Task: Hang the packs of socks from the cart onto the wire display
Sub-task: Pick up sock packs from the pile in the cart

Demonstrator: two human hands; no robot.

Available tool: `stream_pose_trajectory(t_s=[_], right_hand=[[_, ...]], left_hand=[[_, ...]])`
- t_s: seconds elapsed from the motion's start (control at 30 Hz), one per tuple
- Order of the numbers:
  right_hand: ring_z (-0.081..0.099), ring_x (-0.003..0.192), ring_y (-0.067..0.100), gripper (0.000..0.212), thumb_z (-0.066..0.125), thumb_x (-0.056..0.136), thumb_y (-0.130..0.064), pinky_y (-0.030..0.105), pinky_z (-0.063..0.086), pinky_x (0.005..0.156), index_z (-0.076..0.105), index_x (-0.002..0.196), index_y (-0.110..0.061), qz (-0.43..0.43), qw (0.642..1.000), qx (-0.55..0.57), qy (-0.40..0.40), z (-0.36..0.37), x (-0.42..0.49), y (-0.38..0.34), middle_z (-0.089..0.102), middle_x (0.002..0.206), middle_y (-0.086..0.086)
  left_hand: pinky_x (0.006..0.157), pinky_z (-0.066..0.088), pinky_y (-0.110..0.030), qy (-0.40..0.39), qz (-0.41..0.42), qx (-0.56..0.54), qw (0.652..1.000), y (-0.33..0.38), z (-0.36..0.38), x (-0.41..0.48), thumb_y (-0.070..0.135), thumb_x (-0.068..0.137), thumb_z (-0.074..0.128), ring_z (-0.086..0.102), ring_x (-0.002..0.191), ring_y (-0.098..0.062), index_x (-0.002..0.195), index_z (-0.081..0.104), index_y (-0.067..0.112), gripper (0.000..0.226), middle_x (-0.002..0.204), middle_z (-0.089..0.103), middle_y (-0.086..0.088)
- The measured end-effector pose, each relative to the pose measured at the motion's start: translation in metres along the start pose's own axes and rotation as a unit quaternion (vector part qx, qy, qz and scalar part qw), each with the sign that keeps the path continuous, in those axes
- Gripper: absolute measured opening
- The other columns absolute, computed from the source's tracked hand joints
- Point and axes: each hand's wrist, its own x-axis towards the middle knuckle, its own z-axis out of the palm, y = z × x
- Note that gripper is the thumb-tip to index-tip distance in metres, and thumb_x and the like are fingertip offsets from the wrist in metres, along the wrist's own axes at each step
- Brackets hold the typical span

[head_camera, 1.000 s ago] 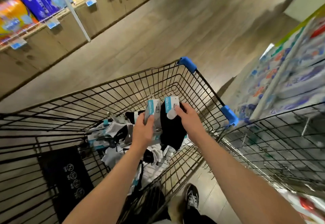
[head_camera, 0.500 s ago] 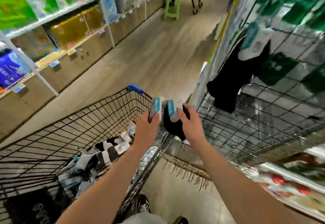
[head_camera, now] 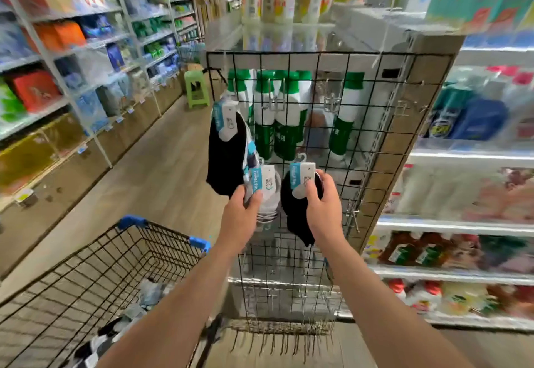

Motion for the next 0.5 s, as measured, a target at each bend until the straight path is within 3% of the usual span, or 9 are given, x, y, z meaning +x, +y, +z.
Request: stream_pose_trajectory(t_s=[0.1, 0.2, 0.3, 0.37, 0.5], right_hand=[[0.058, 0.099, 0.000, 0.024, 0.051, 0.104, -0.029, 0.017, 0.043, 0.081, 0.056, 0.128, -0.029, -0.015, 0.999, -0.029, 0.006, -0.011, 0.027, -0.016, 0.063, 0.108, -0.016], [0.059, 0.100, 0.004, 0.027, 0.052, 0.104, -0.032, 0.017, 0.044, 0.077, 0.055, 0.130, -0.028, -0.037, 0.998, -0.044, 0.009, -0.009, 0.048, -0.031, 0.063, 0.111, -0.014], [0.060, 0.107, 0.006, 0.028, 0.052, 0.104, -0.032, 0.024, 0.049, 0.088, 0.054, 0.131, -0.026, -0.058, 0.998, -0.032, 0.018, 0.003, 0.061, -0.047, 0.064, 0.118, -0.012], [0.060, 0.109, 0.008, 0.027, 0.052, 0.104, -0.029, 0.028, 0.050, 0.094, 0.055, 0.131, -0.024, -0.075, 0.997, -0.022, 0.023, 0.013, 0.067, -0.058, 0.065, 0.121, -0.008], [0.059, 0.115, 0.013, 0.028, 0.050, 0.105, -0.028, 0.030, 0.050, 0.092, 0.052, 0.133, -0.025, -0.065, 0.998, -0.019, 0.015, 0.027, 0.077, -0.075, 0.065, 0.124, -0.002]], left_hand=[[0.070, 0.045, -0.015, 0.001, 0.013, -0.011, 1.000, 0.025, 0.010, 0.022, 0.033, 0.102, 0.052, 0.063, 0.093, -0.006, 0.116, 0.060, 0.023, 0.019, 0.102, 0.067, 0.008], [0.070, 0.045, -0.021, 0.015, 0.016, -0.001, 1.000, 0.043, 0.010, 0.043, 0.033, 0.103, 0.049, 0.062, 0.091, -0.016, 0.118, 0.057, 0.018, 0.023, 0.100, 0.066, -0.001], [0.071, 0.047, -0.020, 0.042, 0.019, -0.016, 0.999, 0.050, 0.002, 0.056, 0.034, 0.104, 0.047, 0.062, 0.092, -0.010, 0.128, 0.054, 0.018, 0.030, 0.109, 0.066, 0.002], [0.081, 0.047, -0.024, 0.055, 0.020, -0.041, 0.997, 0.050, -0.006, 0.059, 0.035, 0.104, 0.047, 0.062, 0.104, -0.012, 0.134, 0.053, 0.018, 0.035, 0.118, 0.065, 0.003], [0.077, 0.046, -0.012, 0.066, 0.033, -0.082, 0.994, 0.043, -0.023, 0.059, 0.030, 0.104, 0.050, 0.062, 0.102, -0.002, 0.125, 0.059, 0.020, 0.025, 0.114, 0.067, 0.006]])
